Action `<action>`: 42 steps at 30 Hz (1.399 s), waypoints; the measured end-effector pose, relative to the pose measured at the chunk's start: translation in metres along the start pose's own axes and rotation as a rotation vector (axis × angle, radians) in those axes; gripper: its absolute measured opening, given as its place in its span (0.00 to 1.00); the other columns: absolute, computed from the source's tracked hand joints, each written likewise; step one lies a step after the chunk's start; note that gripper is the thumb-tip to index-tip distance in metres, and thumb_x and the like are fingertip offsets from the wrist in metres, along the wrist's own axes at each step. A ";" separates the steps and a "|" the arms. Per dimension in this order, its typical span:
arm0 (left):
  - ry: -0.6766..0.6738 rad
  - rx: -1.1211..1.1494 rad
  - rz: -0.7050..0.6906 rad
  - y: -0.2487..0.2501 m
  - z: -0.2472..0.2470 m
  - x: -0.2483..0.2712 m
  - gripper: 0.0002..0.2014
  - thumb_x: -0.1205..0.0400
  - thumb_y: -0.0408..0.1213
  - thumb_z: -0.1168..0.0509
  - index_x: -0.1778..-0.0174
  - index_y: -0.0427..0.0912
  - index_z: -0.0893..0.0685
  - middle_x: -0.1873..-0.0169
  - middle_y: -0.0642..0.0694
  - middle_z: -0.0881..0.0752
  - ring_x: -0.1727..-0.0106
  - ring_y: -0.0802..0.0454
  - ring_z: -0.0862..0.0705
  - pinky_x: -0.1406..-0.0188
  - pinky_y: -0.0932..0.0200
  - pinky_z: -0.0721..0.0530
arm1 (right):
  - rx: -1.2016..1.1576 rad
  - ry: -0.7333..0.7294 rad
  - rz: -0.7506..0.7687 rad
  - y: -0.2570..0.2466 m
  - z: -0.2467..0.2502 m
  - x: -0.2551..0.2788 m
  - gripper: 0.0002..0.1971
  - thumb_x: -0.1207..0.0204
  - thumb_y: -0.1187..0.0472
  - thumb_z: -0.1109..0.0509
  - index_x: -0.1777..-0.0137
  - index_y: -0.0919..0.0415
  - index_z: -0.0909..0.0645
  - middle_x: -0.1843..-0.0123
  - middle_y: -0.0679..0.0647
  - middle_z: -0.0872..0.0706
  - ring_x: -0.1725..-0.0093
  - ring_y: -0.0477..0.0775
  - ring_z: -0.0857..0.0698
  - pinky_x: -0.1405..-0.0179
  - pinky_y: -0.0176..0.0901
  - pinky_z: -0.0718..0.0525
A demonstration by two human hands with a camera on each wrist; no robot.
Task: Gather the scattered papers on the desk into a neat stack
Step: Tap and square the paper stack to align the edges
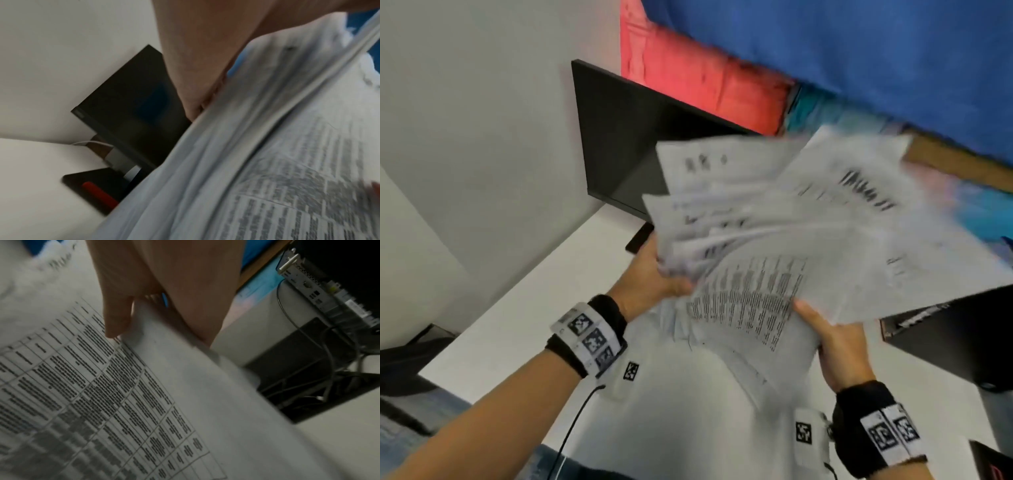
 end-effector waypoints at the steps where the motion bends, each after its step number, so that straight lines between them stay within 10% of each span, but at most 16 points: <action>1: -0.042 -0.043 0.058 -0.014 -0.004 0.004 0.58 0.47 0.55 0.13 0.24 0.34 0.29 0.36 0.48 0.13 0.33 0.60 0.14 0.46 0.64 0.12 | 0.065 -0.001 -0.044 0.013 0.000 0.001 0.34 0.38 0.59 0.16 0.29 0.60 0.17 0.40 0.52 0.06 0.38 0.56 0.09 0.36 0.54 0.13; 5: 0.020 -0.185 0.112 -0.022 -0.032 0.000 0.40 0.36 0.39 0.15 0.33 0.49 0.30 0.41 0.59 0.18 0.44 0.78 0.17 0.38 0.71 0.17 | 0.157 0.047 -0.015 0.030 -0.008 -0.004 0.29 0.30 0.60 0.17 0.28 0.56 0.18 0.37 0.51 0.08 0.35 0.55 0.12 0.29 0.59 0.19; 9: 0.119 0.112 -0.014 0.005 -0.034 -0.021 0.50 0.42 0.65 0.18 0.27 0.47 0.28 0.30 0.46 0.16 0.30 0.47 0.16 0.34 0.51 0.16 | 0.068 0.122 0.091 0.002 -0.007 -0.014 0.23 0.23 0.67 0.23 0.28 0.58 0.18 0.39 0.44 0.07 0.36 0.46 0.11 0.29 0.50 0.18; 12: 0.018 0.195 -0.085 0.017 -0.016 -0.028 0.59 0.39 0.66 0.20 0.19 0.39 0.36 0.24 0.44 0.23 0.24 0.49 0.21 0.26 0.52 0.22 | -0.042 0.194 0.136 -0.021 0.006 -0.017 0.19 0.20 0.70 0.27 0.31 0.58 0.17 0.47 0.33 0.07 0.45 0.33 0.10 0.48 0.27 0.14; 15: -0.203 -0.138 0.004 0.009 -0.014 -0.025 0.64 0.41 0.52 0.13 0.14 0.47 0.44 0.18 0.54 0.30 0.17 0.59 0.32 0.19 0.54 0.32 | -0.153 0.219 0.087 -0.022 0.019 -0.022 0.17 0.20 0.70 0.28 0.32 0.61 0.15 0.41 0.48 0.06 0.41 0.46 0.08 0.50 0.35 0.11; 18: -0.117 -0.318 0.063 0.006 -0.017 -0.034 0.55 0.41 0.38 0.11 0.20 0.51 0.34 0.31 0.61 0.19 0.30 0.73 0.21 0.32 0.66 0.19 | -0.158 0.124 0.032 -0.020 0.015 -0.022 0.16 0.19 0.72 0.31 0.34 0.59 0.15 0.43 0.48 0.05 0.46 0.44 0.07 0.55 0.34 0.11; 24: 0.137 -0.068 -0.032 0.018 -0.037 -0.043 0.23 0.34 0.41 0.18 0.43 0.44 0.10 0.48 0.50 0.05 0.45 0.52 0.07 0.47 0.53 0.09 | -0.092 0.059 0.074 -0.026 -0.009 -0.017 0.23 0.23 0.76 0.28 0.28 0.67 0.20 0.44 0.43 0.06 0.47 0.36 0.08 0.51 0.29 0.13; 29: 0.280 0.032 -0.103 0.015 -0.030 -0.034 0.30 0.35 0.31 0.16 0.37 0.34 0.17 0.50 0.47 0.06 0.47 0.53 0.07 0.52 0.59 0.10 | 0.042 0.055 0.130 -0.014 -0.017 -0.011 0.32 0.31 0.68 0.19 0.25 0.64 0.21 0.40 0.47 0.07 0.42 0.39 0.09 0.44 0.31 0.13; 37: 0.262 -0.015 0.022 -0.027 -0.016 -0.045 0.30 0.34 0.26 0.16 0.40 0.48 0.17 0.44 0.45 0.09 0.41 0.52 0.09 0.45 0.54 0.09 | 0.085 0.018 0.004 0.023 -0.013 -0.027 0.43 0.41 0.61 0.14 0.23 0.59 0.24 0.34 0.55 0.10 0.36 0.54 0.10 0.36 0.50 0.12; 42: 0.146 -0.080 0.088 -0.033 -0.014 -0.056 0.22 0.31 0.27 0.17 0.41 0.38 0.11 0.48 0.44 0.05 0.45 0.50 0.06 0.43 0.47 0.09 | 0.067 -0.012 -0.104 0.035 -0.006 -0.028 0.31 0.37 0.62 0.17 0.31 0.62 0.16 0.40 0.53 0.06 0.39 0.54 0.08 0.37 0.49 0.12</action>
Point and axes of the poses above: each hand's wrist, its own x-axis away from the middle knuckle, its own z-axis out of the back of the hand, y = z × x, the point moved 5 cm from there along -x, towards the middle knuckle
